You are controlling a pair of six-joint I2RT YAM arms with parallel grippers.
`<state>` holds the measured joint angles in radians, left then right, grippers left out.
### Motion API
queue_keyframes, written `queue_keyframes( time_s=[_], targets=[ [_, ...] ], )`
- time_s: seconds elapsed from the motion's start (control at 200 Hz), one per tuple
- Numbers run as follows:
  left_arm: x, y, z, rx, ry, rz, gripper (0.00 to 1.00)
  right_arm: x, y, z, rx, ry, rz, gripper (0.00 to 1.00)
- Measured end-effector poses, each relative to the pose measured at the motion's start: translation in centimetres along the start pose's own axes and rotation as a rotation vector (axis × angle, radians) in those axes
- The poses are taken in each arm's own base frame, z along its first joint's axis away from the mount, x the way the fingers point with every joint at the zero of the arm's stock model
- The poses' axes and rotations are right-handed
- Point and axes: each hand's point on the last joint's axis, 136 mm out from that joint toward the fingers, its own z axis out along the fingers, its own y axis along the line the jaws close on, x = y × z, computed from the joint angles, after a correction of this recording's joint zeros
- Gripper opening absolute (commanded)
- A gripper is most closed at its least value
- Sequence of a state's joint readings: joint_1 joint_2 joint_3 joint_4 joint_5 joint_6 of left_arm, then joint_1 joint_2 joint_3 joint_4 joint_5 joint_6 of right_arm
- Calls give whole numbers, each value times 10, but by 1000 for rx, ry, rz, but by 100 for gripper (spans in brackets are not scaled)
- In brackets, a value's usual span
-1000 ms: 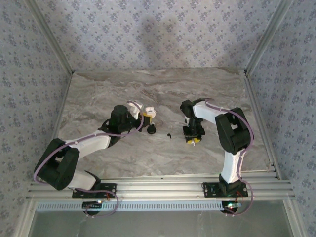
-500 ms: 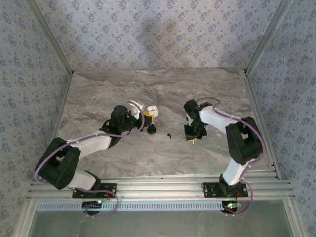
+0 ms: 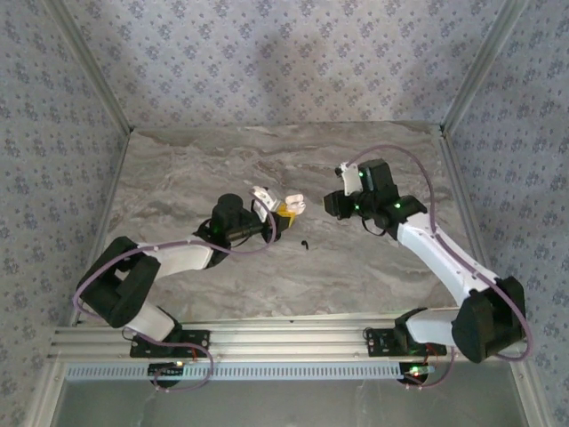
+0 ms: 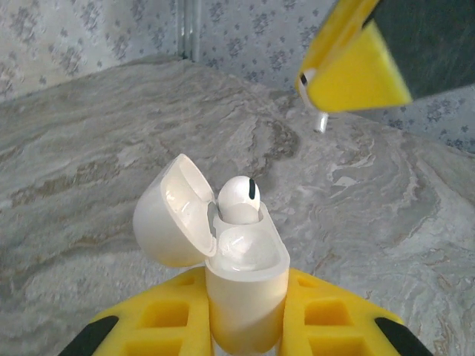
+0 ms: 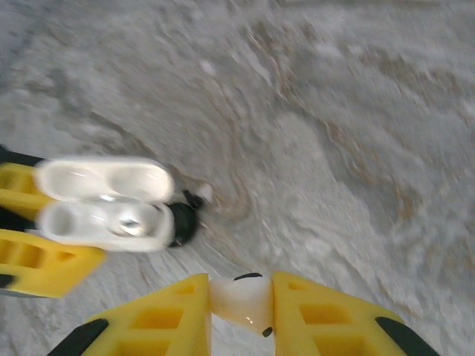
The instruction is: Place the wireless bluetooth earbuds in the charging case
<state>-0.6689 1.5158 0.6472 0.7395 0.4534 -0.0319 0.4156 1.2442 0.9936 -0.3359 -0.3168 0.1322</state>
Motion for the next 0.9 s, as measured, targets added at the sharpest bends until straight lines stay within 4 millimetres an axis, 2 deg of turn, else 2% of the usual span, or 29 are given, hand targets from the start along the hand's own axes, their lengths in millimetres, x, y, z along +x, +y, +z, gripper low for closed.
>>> queue_keyframes(
  time_s=[0.135,0.38,0.675,0.899],
  targets=[
    [-14,-6,6,40,-32,43,9,-18,20,-12,-110,-95,-92,26],
    [-23,-19,10,124,-49,62,9,-34,47,-28,-296,-194,-257,26],
    [-33,-32,9,206,-70,70,10,-33,75,-35,-516,-225,-445,25],
    [-33,-38,7,242,-68,61,10,-33,83,-36,-630,-231,-542,25]
  ],
)
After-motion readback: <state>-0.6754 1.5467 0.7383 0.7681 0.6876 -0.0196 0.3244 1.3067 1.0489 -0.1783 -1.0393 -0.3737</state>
